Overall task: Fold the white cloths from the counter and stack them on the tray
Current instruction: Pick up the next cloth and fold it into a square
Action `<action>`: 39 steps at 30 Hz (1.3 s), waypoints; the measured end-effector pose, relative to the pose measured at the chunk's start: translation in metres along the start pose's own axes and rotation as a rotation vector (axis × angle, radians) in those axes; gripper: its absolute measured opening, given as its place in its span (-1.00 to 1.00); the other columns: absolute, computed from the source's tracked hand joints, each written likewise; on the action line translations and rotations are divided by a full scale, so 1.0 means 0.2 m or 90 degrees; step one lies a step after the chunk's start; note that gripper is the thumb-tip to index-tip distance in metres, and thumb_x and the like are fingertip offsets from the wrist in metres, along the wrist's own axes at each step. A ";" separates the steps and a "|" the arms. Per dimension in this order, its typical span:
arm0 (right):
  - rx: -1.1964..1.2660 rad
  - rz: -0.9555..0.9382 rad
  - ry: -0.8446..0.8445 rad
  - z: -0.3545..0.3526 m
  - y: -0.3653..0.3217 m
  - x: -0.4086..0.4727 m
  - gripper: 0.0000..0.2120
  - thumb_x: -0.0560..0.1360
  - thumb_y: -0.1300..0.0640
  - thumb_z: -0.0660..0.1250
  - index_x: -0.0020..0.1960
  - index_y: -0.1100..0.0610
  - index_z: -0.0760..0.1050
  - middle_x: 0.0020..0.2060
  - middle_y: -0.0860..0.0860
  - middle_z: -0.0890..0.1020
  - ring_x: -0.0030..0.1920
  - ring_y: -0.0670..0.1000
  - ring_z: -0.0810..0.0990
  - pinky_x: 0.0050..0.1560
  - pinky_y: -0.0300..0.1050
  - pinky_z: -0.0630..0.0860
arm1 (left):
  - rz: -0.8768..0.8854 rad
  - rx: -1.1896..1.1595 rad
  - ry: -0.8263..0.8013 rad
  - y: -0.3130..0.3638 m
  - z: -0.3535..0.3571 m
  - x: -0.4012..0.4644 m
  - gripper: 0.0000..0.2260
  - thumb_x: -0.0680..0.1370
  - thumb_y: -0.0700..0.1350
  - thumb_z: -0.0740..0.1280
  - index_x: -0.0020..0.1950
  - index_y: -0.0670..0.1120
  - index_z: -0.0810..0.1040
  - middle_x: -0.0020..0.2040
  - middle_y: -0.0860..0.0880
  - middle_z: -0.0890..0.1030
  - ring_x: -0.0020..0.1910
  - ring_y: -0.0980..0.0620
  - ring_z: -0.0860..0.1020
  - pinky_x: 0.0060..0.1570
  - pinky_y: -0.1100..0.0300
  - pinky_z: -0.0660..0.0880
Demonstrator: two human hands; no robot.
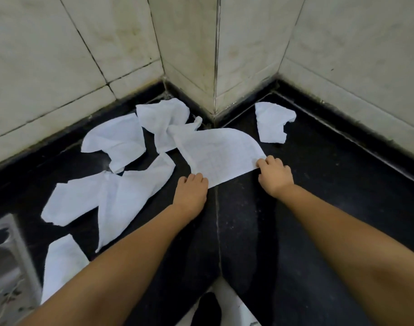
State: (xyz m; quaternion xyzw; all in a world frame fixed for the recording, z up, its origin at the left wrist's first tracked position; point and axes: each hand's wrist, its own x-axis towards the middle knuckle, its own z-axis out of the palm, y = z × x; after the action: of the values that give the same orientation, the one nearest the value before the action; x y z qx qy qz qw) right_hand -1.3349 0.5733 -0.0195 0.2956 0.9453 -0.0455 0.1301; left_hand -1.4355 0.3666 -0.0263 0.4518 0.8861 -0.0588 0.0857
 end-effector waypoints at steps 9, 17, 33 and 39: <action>-0.190 -0.116 0.010 0.01 -0.01 -0.10 -0.71 0.53 0.18 0.15 0.25 0.11 0.39 0.22 0.11 0.37 0.23 0.13 0.33 0.20 0.03 0.28 | 0.046 -0.026 0.006 0.02 0.02 -0.17 -0.82 0.53 -0.17 0.14 0.09 -0.15 0.44 0.12 -0.09 0.44 0.13 -0.08 0.39 0.12 0.11 0.25; 0.618 -0.003 0.098 -0.07 0.24 -0.62 -0.89 0.49 0.20 0.27 -0.20 0.11 0.40 -0.07 0.07 0.61 -0.09 0.03 0.56 -0.11 -0.13 0.45 | -0.145 -0.642 0.135 0.19 -0.13 -0.47 -0.92 0.52 -0.20 0.26 -0.14 -0.04 0.44 -0.27 0.03 0.51 -0.31 0.10 0.44 -0.29 0.27 0.37; 0.793 0.121 0.350 -0.45 1.07 -1.27 -0.82 0.52 0.20 0.32 -0.22 -0.01 0.53 -0.26 -0.07 0.57 -0.25 -0.12 0.49 -0.16 -0.22 0.42 | -0.028 -0.811 0.231 1.02 -0.71 -0.35 -0.90 0.57 -0.21 0.22 -0.07 -0.09 0.52 -0.14 0.01 0.57 -0.19 0.14 0.51 -0.20 0.31 0.42; 0.841 0.089 0.358 -0.39 1.11 -1.49 -0.84 0.53 0.20 0.31 -0.20 0.02 0.53 -0.30 -0.06 0.59 -0.33 -0.20 0.53 -0.20 -0.32 0.47 | 0.021 -0.870 0.180 1.08 -0.64 -0.48 -0.81 0.57 -0.21 0.20 -0.16 0.03 0.52 -0.20 0.06 0.55 -0.18 0.11 0.48 -0.10 0.18 0.40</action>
State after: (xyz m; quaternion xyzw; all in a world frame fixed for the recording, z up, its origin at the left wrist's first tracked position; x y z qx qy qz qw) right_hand -0.9898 0.6050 0.1345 0.3727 0.6971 -0.5213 -0.3216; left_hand -1.2169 0.4404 0.1135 0.3136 0.7200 0.5726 0.2354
